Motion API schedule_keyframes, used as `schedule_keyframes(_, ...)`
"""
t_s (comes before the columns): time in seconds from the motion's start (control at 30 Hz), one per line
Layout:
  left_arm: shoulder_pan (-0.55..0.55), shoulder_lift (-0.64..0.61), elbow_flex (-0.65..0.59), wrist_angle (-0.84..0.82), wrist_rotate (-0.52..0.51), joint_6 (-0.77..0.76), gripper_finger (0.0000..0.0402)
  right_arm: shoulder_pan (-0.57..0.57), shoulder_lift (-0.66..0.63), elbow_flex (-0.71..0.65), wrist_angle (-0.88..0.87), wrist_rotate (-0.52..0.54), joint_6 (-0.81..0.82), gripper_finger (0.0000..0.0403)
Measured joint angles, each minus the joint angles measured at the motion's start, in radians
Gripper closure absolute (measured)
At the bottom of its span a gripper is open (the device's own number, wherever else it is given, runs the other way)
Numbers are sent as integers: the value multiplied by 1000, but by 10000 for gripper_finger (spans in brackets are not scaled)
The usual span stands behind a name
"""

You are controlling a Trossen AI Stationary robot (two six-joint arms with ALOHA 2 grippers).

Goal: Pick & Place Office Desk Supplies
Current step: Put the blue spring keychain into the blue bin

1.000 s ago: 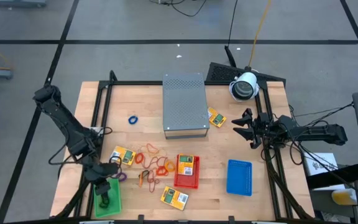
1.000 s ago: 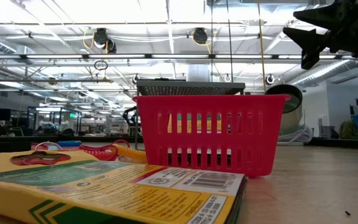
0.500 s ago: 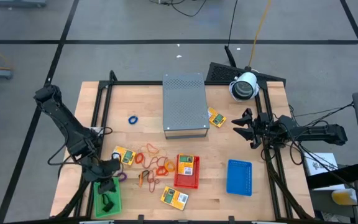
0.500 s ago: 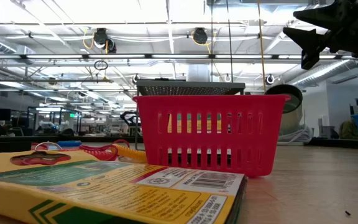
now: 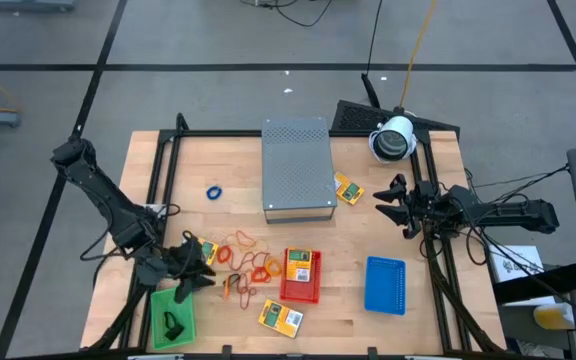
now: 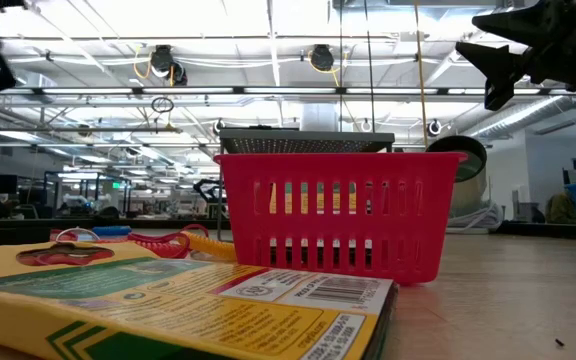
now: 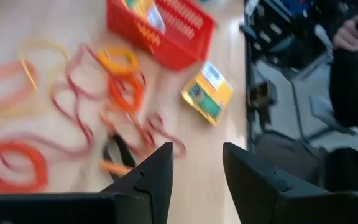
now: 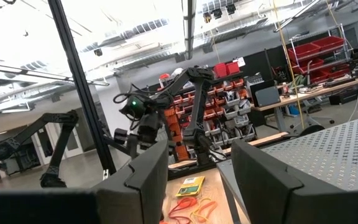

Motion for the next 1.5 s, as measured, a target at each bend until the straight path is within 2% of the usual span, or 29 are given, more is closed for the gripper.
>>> schedule_keyframes(0.23, 146, -2, 0, 14, -6, 89, 254, 0, 0, 0, 8, 0, -1, 234)
schedule_keyframes(0.4, 330, -34, 0, -41, 116, 93, 254, 0, 0, 0, 33, 0, -8, 234)
schedule_keyframes(0.57, 523, -65, 0, -103, 146, 140, 254, 0, 0, 0, 34, 0, -8, 234)
schedule_keyframes(0.8, 774, -82, 10, -240, 314, 180, 254, 0, 0, 0, 35, 0, -41, 234)
schedule_keyframes(1.07, 944, -52, 125, -506, 250, 265, 254, 0, 0, 0, 88, 0, -93, 234)
schedule_keyframes(1.27, 1067, -12, 209, -622, 311, 407, 254, 0, 0, 0, 130, 0, -121, 234)
schedule_keyframes(1.5, 1240, 67, 230, -725, 358, 547, 254, 0, 0, 0, 111, 0, -114, 234)
